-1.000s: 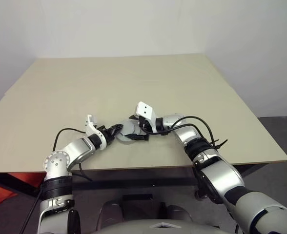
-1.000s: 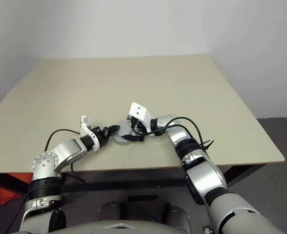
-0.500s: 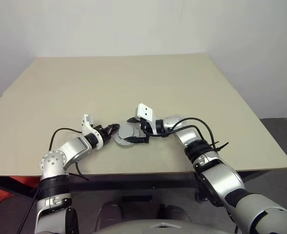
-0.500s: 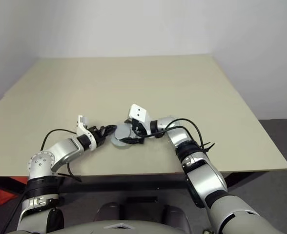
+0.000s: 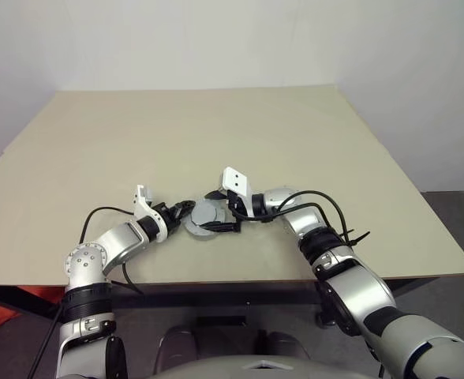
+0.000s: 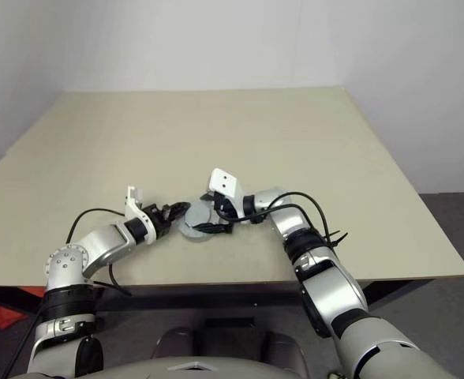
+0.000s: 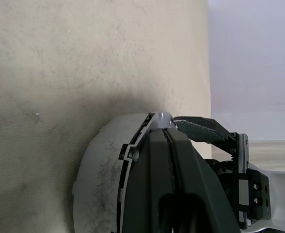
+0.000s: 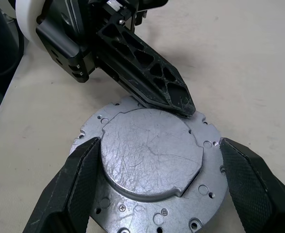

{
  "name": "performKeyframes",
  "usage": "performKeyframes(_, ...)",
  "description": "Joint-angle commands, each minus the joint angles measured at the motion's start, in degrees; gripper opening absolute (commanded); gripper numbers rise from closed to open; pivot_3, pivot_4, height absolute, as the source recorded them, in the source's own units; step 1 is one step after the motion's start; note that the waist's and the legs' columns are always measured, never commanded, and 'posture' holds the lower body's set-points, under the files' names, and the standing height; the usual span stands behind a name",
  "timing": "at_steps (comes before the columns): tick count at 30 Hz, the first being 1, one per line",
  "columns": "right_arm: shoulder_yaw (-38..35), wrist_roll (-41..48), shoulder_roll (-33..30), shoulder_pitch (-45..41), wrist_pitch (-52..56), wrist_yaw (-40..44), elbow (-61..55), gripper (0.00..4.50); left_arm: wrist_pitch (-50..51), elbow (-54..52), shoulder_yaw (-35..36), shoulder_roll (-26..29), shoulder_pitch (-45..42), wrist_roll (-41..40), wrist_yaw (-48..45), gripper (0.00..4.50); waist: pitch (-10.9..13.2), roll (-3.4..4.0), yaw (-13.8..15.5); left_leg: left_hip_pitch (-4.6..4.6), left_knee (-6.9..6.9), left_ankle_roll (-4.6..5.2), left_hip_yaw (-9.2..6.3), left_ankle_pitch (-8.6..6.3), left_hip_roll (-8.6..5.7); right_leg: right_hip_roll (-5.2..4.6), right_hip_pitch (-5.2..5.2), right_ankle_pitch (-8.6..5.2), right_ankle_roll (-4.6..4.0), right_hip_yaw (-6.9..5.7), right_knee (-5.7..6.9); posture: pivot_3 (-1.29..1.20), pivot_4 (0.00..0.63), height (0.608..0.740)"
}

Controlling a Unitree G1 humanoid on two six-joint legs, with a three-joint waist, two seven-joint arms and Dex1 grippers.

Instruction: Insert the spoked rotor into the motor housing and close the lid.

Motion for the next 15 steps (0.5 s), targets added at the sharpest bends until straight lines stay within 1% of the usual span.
performKeyframes(1,-1.4,-0.2,-0.5,0.1,1.8,-1.9,1.2,4.39,0.6,0.2,0.2,1.1,-0.1,0.6,0.0,0.0,0.0,0.0,0.0,0.0,0.0,0.0,0.0,0.0,0.01,0.01,0.0,0.0,0.0,0.0,0.0,0.0,0.0,0.74)
performKeyframes(9,-4.9,4.7,0.7,-1.2,6.4,-0.5,-1.9,4.39,0.3,0.9,0.2,1.4,-0.4,1.1,-0.3,0.0,0.0,-0.01,-0.1,-0.02,0.13,0.0,0.0,0.01,0.04,0.03,-0.09,0.06,-0.1,-0.02,0.04,0.0,0.0,0.74)
performKeyframes(12,-5.9,6.5,1.0,-1.3,8.9,0.4,-3.7,4.39,0.1,1.2,0.3,1.4,-0.6,1.5,-0.5,0.0,0.0,-0.01,-0.1,-0.2,0.29,0.01,-0.01,0.01,0.05,0.05,-0.23,0.13,-0.2,-0.04,0.08,0.0,0.0,0.74)
performKeyframes(15,-5.8,5.9,0.9,-0.9,8.7,0.4,-4.5,4.39,-0.1,1.7,0.8,1.9,-1.2,1.8,-0.7,0.0,0.0,-0.02,0.0,-0.4,0.42,0.04,0.0,-0.01,0.05,0.05,-0.34,0.14,-0.22,-0.06,0.1,0.0,0.0,0.74)
